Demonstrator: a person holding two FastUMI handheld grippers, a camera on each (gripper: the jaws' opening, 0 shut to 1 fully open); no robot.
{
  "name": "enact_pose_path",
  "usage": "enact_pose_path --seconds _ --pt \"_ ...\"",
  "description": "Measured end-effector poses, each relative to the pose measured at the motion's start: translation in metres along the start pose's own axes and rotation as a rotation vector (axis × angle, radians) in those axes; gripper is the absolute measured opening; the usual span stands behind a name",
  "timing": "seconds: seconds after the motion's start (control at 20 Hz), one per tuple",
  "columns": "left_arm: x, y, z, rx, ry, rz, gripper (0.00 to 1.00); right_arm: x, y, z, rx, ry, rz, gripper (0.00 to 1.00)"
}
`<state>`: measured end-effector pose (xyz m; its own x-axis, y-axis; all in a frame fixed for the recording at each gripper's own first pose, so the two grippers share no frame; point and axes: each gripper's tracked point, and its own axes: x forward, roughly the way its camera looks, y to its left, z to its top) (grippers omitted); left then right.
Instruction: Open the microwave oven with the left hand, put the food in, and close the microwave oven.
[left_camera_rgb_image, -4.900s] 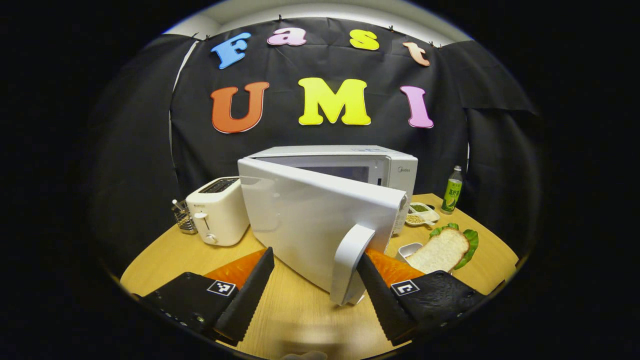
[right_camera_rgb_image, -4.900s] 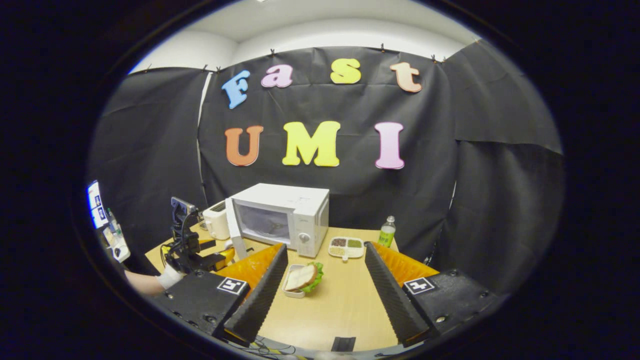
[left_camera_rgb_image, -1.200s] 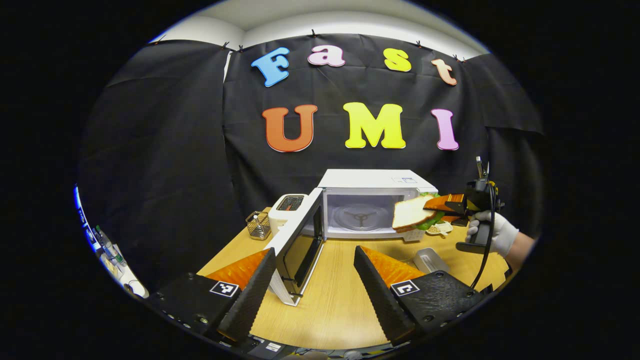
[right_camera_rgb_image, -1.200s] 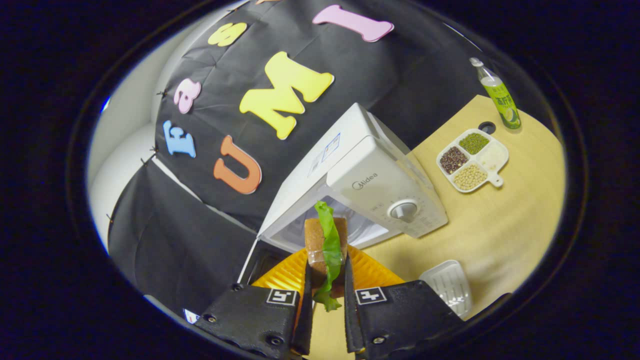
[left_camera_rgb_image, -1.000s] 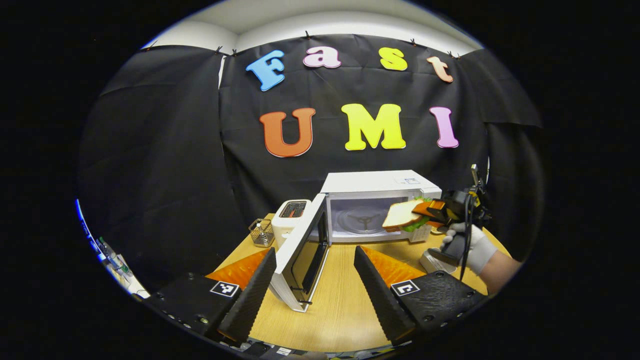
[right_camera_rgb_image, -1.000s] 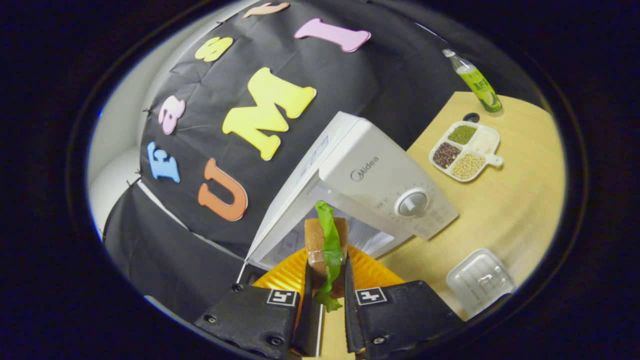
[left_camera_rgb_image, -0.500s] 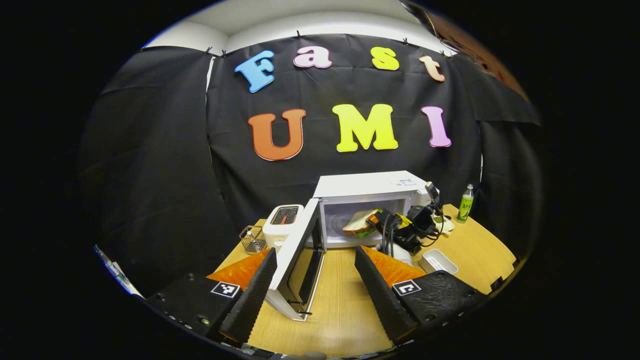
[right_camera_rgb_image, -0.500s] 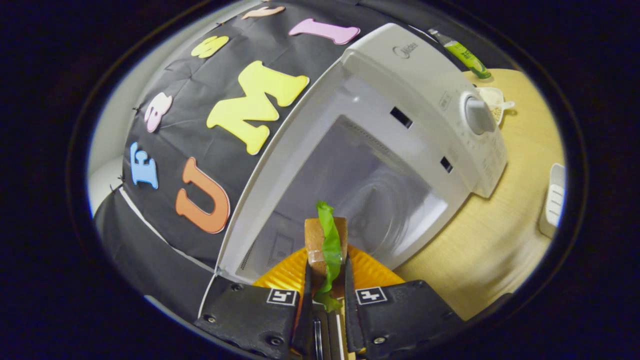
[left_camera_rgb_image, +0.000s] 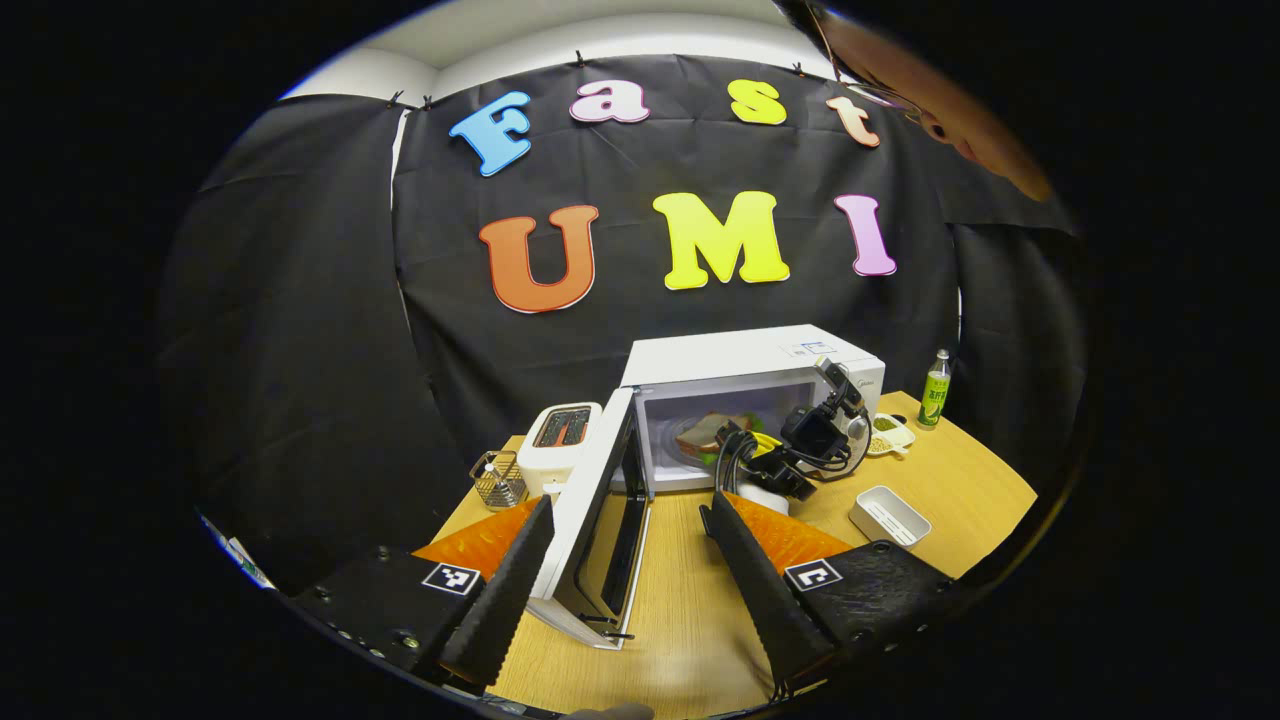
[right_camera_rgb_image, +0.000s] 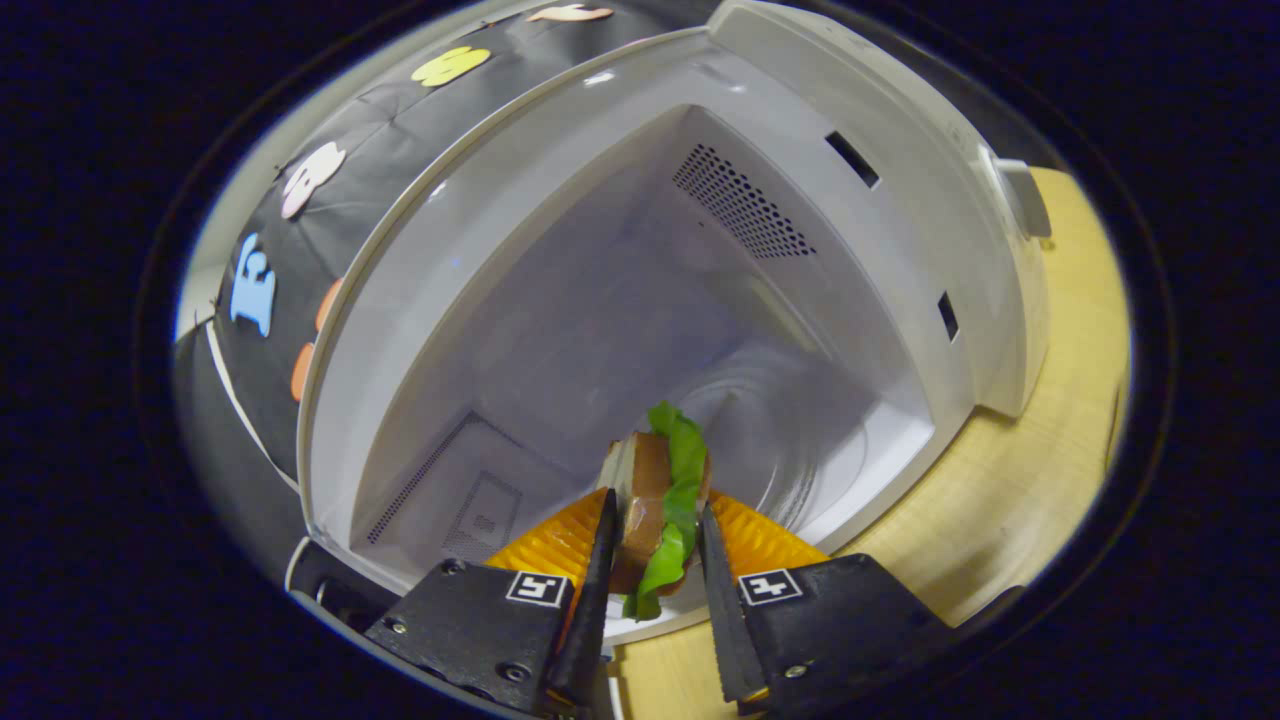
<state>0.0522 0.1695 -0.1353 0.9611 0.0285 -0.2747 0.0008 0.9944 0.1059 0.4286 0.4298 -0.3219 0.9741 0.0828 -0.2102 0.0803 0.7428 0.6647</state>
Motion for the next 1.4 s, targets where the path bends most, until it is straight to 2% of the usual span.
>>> enact_pose_path --seconds 0.05,0.1,0.25,0.3,0.45,0.5,0.55,0.6,0.65,0.7,0.75,0.8,1.0,1.2,1.25,1.3,1.35,1.4 --pt "0.001 0.001 -0.002 0.004 0.009 0.004 0.95 -0.001 0.002 0.002 -0.075 -0.001 -0.008 0.51" --pt "0.001 0.001 -0.002 0.007 0.009 0.006 0.95 -0.001 0.0 0.007 -0.16 -0.018 -0.022 0.41" --pt "0.001 -0.003 0.004 0.006 -0.012 -0.003 0.95 -0.003 -0.013 0.018 -0.366 -0.052 -0.09 0.6" --pt "0.001 -0.003 0.004 0.006 -0.014 -0.004 0.95 -0.003 -0.018 0.021 -0.406 -0.061 -0.102 0.78" --pt "-0.001 -0.002 0.007 0.002 -0.017 -0.001 0.95 -0.01 -0.019 0.033 -0.473 -0.081 -0.095 0.91" --pt "-0.001 0.0 0.007 -0.001 -0.021 0.004 0.95 -0.014 -0.017 0.037 -0.481 -0.08 -0.084 0.92" --pt "-0.004 0.002 0.009 -0.005 -0.03 0.007 0.95 -0.015 -0.016 0.034 -0.479 -0.075 -0.065 0.87" --pt "-0.004 0.002 0.01 -0.009 -0.033 0.009 0.95 -0.018 -0.017 0.034 -0.472 -0.066 -0.061 0.88" --pt "-0.006 0.002 0.01 -0.011 -0.032 0.011 0.95 -0.021 -0.018 0.037 -0.463 -0.056 -0.062 0.94" --pt "-0.007 0.003 0.012 -0.01 -0.037 0.015 0.95 -0.026 -0.016 0.038 -0.459 -0.048 -0.054 0.95" --pt "-0.009 0.004 0.015 -0.011 -0.038 0.017 0.95 -0.031 -0.014 0.041 -0.457 -0.046 -0.049 0.88" --pt "-0.011 0.005 0.017 -0.01 -0.046 0.02 0.94 -0.037 -0.014 0.043 -0.451 -0.04 -0.047 0.94" --pt "-0.018 0.011 0.023 -0.006 -0.056 0.035 0.95 -0.069 -0.001 0.051 -0.459 0.002 -0.012 0.95" --pt "-0.027 0.016 0.037 -0.035 -0.085 0.038 0.94 -0.117 0.011 0.086 -0.538 0.007 0.041 0.96" --pt "-0.029 0.018 0.039 -0.037 -0.09 0.038 0.95 -0.13 0.013 0.097 -0.553 0.007 0.055 0.89" --pt "-0.032 0.019 0.041 -0.037 -0.1 0.036 0.95 -0.144 0.013 0.108 -0.566 0.016 0.068 0.89" --pt "-0.033 0.022 0.042 -0.04 -0.109 0.038 0.94 -0.158 0.012 0.12 -0.588 0.015 0.075 0.96" --pt "-0.035 0.024 0.044 -0.04 -0.116 0.041 0.94 -0.172 0.01 0.134 -0.608 0.01 0.078 0.92"
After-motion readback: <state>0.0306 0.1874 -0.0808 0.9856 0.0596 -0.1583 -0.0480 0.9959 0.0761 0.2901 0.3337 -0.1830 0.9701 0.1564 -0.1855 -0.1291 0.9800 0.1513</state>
